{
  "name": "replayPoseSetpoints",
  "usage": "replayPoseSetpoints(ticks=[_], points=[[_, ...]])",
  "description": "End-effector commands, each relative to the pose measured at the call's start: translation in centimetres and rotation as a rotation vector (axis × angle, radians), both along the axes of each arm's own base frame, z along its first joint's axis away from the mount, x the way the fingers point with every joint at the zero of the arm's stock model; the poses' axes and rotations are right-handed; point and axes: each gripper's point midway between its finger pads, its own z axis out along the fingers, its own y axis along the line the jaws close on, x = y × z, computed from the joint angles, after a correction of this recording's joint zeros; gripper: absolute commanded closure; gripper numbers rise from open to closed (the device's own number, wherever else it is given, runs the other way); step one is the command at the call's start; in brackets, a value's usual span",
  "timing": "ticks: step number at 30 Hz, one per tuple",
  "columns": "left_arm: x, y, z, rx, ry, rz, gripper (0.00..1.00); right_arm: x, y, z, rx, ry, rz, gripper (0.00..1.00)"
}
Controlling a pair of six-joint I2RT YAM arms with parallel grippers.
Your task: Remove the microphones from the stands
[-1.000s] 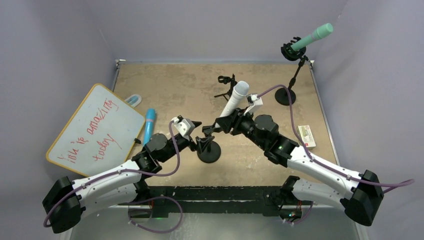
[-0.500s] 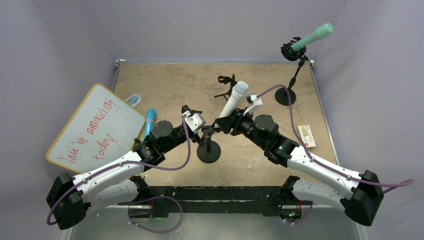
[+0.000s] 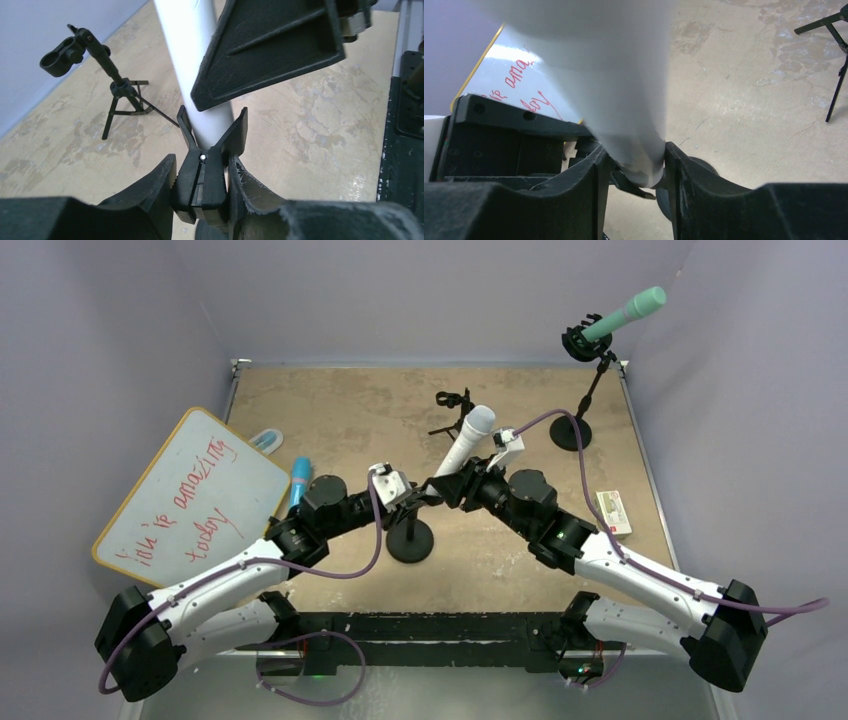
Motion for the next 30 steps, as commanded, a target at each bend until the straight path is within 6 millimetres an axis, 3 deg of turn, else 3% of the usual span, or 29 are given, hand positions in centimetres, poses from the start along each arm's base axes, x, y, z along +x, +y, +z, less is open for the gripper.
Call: replayPoseSetpoints(ticks=[1,4,8,9,11,15,23,27,30], points=[[-0.3,0.3,1.0,-0.032,-0.012,-0.005,0.88,0.1,0.2,1.6,0.025,-0.035,0.002,0.57],[-0.5,0.5,1.0,-0.043,-0.004,-0.002,0.99,0.2,0.3,1.5,0.023,-0.035,0.002,0.64],[-0.7,0.6,0.7,-0.052,0.008,-0.001,0.72,0.3,0.4,1.7,0.023,-0.04,0.004,0.75],[-0.7,0.6,0.7,-0.053,0.008,0.001,0.73,0.3,0.4,1.8,0.022,-0.042,0.002,0.77],[-0.7,0.7,0.7,-0.051,0.008,0.01,1.0,0.5,0.3,1.7,0.015,-0.043,-0.008,0.81],[0.2,1.5,0.3,-0.028,0.019,0.074,1.0,1.4,-0.7,1.2,-0.023,-0.027,-0.081,0.85],[4.3,7.2,1.1,-0.115,0.007,0.404,1.0,2.4,-3.2,-1.3,-0.085,0.033,-0.169,0.86],[6.0,7.7,2.5,-0.143,-0.019,0.449,1.0,2.0,-3.2,-2.8,-0.064,0.073,-0.138,0.86],[8.4,7.8,3.7,-0.134,-0.031,0.49,1.0,1.4,-2.5,-4.1,-0.063,0.114,-0.099,0.86]])
